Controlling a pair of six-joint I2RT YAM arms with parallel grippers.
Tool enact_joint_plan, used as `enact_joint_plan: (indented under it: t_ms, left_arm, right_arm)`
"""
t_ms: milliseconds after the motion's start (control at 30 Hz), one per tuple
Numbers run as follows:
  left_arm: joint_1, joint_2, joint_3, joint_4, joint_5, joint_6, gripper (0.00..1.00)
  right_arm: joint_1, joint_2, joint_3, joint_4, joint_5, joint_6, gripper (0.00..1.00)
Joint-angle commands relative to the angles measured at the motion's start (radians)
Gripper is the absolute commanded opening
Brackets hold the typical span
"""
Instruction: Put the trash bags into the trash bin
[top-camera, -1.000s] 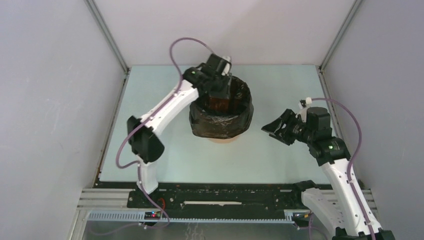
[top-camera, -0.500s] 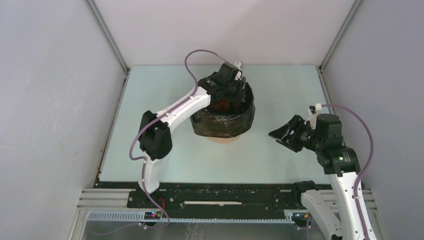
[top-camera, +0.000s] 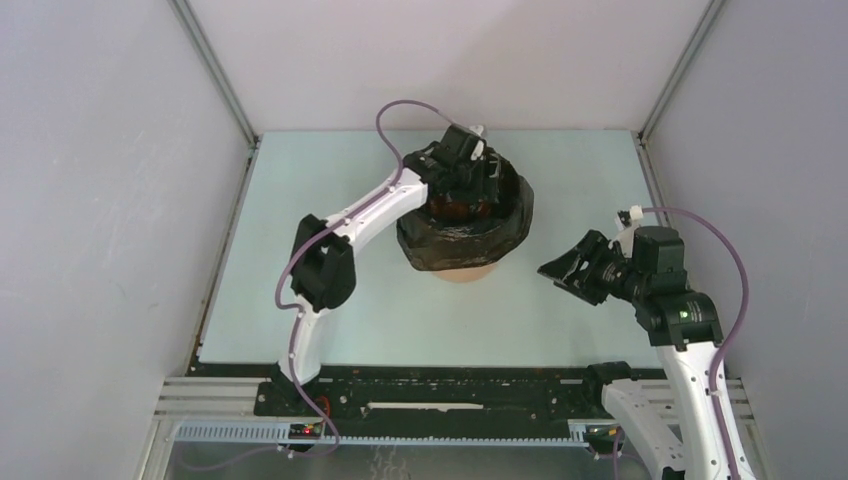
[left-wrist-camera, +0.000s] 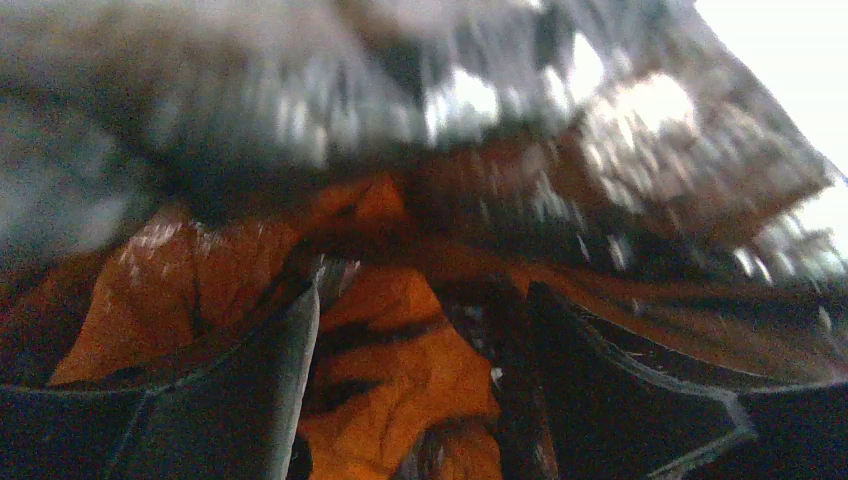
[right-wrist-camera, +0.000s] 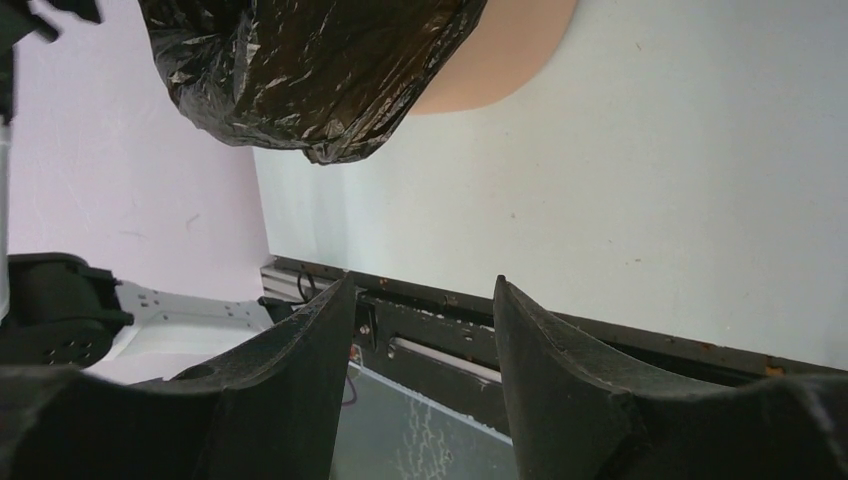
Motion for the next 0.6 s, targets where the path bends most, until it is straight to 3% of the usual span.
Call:
enact_joint_plan:
  t_ms: [0, 200, 333, 467, 567]
  left_arm:
    - [0.000, -0.188, -0.009, -0.107, 0.014, 0.061, 0.84]
    - [-0.002, -0.293, 0.099, -0.277, 0.053, 0.089, 0.91]
    - [0.000, -0.396, 0.082, -0.357, 0.031, 0.111, 0.95]
    - [0.016, -0.584, -0.092, -0.360, -0.012, 0.127, 0.97]
    - [0.041, -0.748, -0.333, -0.318, -0.055, 0.118, 0.99]
  right_arm:
    - [-0.005, 0.017, 0.031, 0.015, -0.010, -0.036, 0.62]
    - [-0.006, 0.072, 0.022, 0.084, -0.030, -0.030, 0.63]
    - [-0.007, 0.111, 0.022, 0.149, -0.057, -0.018, 0.64]
    - [-0.002, 0.148, 0.022, 0.155, -0.069, -0.022, 0.68]
    - [0.023, 0.147, 0.022, 0.135, -0.061, -0.042, 0.70]
